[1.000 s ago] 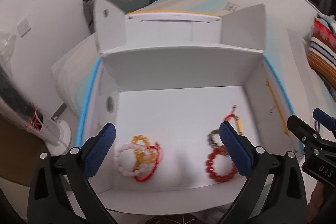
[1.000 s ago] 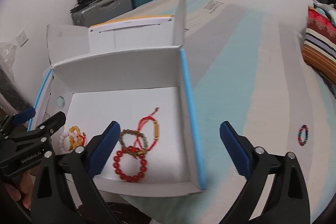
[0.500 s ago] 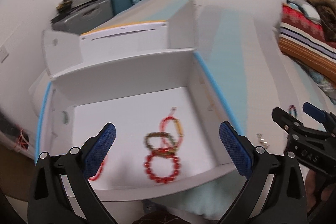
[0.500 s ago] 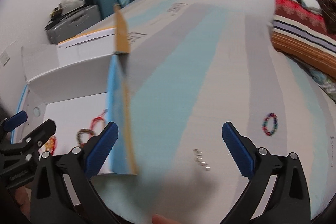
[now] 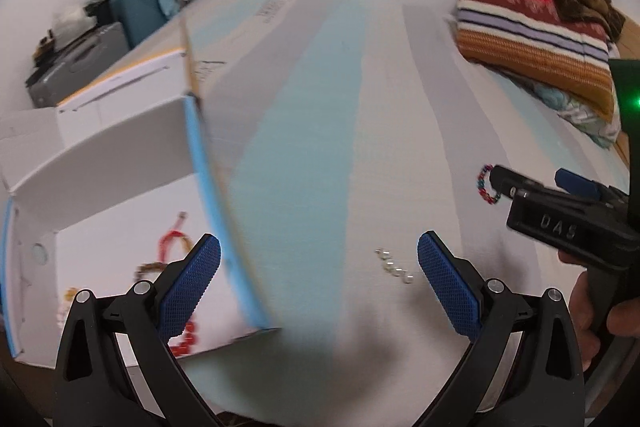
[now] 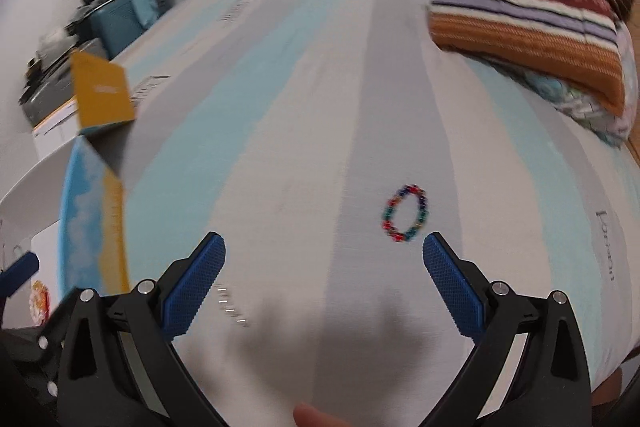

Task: Organize jewelry
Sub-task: 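Move both tools back over the pearls and multicolour bracelet on the bed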

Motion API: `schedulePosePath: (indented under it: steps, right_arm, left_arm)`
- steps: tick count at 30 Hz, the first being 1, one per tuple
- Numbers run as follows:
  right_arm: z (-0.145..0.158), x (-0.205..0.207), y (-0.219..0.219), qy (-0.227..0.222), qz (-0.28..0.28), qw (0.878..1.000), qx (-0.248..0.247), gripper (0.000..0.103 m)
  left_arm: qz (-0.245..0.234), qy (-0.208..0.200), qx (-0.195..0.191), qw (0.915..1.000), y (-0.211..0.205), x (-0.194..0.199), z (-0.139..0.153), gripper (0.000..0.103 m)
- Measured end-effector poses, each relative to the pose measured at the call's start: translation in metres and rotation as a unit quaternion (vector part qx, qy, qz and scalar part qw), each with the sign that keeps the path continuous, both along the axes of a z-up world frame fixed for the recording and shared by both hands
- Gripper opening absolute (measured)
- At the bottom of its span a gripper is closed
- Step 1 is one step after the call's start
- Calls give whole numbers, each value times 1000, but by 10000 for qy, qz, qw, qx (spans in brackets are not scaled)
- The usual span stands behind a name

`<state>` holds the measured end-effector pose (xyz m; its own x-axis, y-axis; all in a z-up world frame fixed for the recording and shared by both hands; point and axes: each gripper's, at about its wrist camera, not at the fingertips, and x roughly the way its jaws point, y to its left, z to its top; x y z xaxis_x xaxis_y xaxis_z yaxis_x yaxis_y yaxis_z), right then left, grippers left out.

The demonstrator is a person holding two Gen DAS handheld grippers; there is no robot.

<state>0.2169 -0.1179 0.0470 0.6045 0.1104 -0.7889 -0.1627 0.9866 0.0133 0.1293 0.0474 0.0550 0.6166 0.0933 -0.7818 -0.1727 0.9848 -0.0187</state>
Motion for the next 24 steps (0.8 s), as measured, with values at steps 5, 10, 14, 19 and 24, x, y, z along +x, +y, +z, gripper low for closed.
schedulePosePath:
  steps: [5, 10, 14, 19, 24]
  right_arm:
    - [-14, 19, -27, 176, -168, 9997, 89, 95]
    - [-28, 40, -43, 292, -309, 9991, 80, 95]
    - [-41, 57, -52, 401, -387, 9984, 57, 95]
    - [-63, 78, -61, 599, -450, 9971, 113, 93]
    - [-82, 94, -65, 804, -463, 9956, 152, 83]
  left_arm:
    - [-171, 191, -72, 9996, -25, 21, -27, 97]
    - [-318, 360, -90, 9988, -44, 45, -50, 97]
    - [-365, 472, -125, 9981, -52, 59, -67, 97]
    - [-435, 623, -145, 9970, -56, 73, -90, 97]
    - [-453, 735, -182, 9961, -58, 85, -108, 97]
